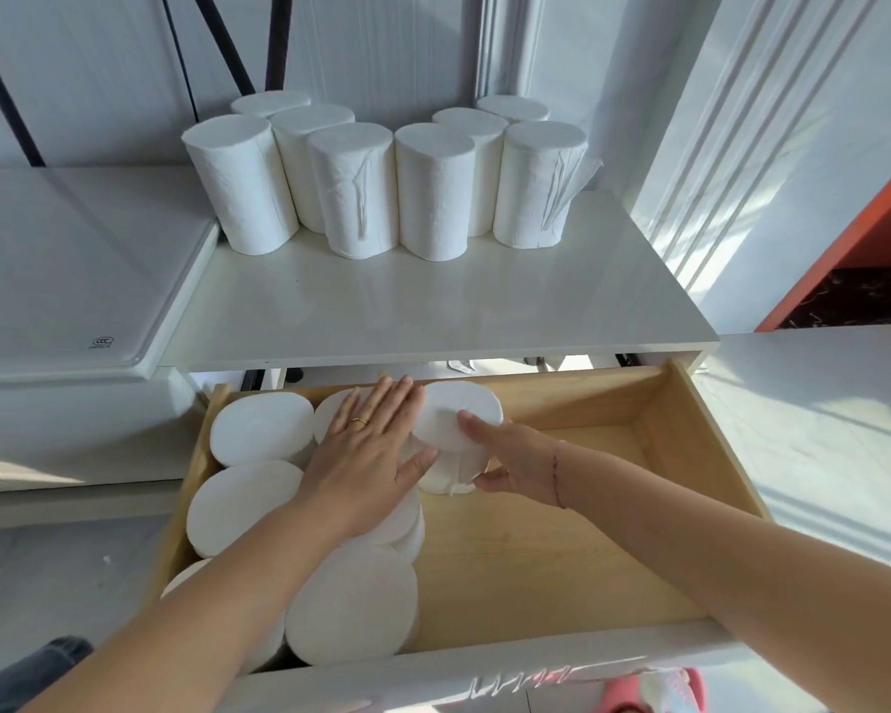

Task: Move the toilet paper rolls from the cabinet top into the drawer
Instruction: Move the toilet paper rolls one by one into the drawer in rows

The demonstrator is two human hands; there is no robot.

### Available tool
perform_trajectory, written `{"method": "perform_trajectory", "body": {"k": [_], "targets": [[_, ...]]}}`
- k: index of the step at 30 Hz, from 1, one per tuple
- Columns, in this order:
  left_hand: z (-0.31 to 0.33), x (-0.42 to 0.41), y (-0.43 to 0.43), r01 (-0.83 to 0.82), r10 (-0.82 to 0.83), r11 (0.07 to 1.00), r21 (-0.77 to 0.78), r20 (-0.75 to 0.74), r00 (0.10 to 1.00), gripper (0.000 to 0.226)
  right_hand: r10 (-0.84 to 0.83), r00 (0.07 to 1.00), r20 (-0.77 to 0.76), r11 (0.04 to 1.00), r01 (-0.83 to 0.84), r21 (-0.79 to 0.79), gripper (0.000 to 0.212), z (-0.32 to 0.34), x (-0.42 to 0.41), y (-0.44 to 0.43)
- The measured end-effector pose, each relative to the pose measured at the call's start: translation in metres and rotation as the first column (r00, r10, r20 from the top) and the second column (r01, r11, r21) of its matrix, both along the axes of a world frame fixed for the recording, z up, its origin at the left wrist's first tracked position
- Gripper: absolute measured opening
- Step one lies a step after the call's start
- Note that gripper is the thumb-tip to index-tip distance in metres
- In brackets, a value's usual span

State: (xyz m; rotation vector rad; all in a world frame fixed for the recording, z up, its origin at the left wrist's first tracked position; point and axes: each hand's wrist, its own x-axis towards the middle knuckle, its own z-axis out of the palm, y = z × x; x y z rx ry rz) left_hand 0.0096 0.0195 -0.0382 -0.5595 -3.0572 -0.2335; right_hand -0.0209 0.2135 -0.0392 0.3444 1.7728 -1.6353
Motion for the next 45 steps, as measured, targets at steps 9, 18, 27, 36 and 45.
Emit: {"method": "perform_trajectory", "body": {"k": [9, 18, 27, 36, 45], "targets": [[0.001, -0.011, 0.011, 0.092, -0.093, 0.994, 0.054, 0.006, 0.996, 0.066, 0.436, 0.747, -0.501, 0.628, 0.147, 0.764, 0.055, 0.069, -0.045, 0.032], [-0.002, -0.03, 0.028, 0.191, -0.191, 0.981, 0.029, -0.007, 0.982, 0.071, -0.121, 0.579, -0.806, 0.822, 0.514, 0.246, 0.109, 0.093, -0.164, 0.059], [-0.002, -0.033, 0.028, 0.176, -0.176, 0.983, 0.055, 0.003, 0.984, 0.065, -0.373, 0.489, -0.789, 0.816, 0.577, -0.028, 0.123, 0.092, -0.238, 0.042], [-0.003, -0.035, 0.026, 0.181, -0.182, 0.982, 0.062, 0.005, 0.983, 0.065, -0.369, 0.367, -0.854, 0.751, 0.659, -0.042, 0.103, 0.099, -0.236, 0.03], [-0.004, -0.038, 0.027, 0.168, -0.169, 0.985, 0.025, 0.026, 0.985, 0.068, -0.121, 0.39, -0.913, 0.89, 0.45, 0.074, 0.097, 0.097, -0.105, 0.052]]}}
